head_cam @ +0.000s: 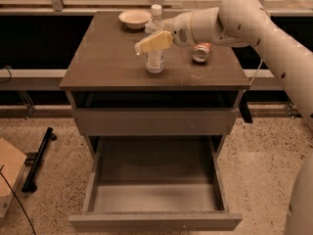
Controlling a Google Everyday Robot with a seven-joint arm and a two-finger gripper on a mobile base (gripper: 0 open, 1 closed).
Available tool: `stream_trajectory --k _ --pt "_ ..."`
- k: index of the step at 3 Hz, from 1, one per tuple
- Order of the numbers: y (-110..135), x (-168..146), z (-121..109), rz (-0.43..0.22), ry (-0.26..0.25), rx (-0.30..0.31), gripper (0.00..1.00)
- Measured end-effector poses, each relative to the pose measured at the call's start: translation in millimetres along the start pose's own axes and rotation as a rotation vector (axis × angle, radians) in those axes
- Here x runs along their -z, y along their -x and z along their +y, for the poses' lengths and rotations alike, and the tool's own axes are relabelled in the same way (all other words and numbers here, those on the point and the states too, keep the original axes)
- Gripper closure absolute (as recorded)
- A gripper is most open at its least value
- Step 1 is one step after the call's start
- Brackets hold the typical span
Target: Place blue plastic bottle into middle drawer
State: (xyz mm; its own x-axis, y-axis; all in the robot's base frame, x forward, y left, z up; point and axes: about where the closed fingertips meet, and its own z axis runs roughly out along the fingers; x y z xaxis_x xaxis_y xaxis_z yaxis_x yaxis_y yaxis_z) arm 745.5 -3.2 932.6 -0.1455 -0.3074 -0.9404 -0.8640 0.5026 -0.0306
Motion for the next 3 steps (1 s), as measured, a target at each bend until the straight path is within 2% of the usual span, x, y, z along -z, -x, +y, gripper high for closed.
stream_trajectory --k 1,2,3 --pt "-0.3 4.9 3.7 -0.05 0.007 -0.017 0.38" --pt "-7.6 10.3 9.6 -0.068 0.009 -0.036 0.6" --pt "-5.9 28.7 24.6 -0.077 0.0 -0.003 0.85"
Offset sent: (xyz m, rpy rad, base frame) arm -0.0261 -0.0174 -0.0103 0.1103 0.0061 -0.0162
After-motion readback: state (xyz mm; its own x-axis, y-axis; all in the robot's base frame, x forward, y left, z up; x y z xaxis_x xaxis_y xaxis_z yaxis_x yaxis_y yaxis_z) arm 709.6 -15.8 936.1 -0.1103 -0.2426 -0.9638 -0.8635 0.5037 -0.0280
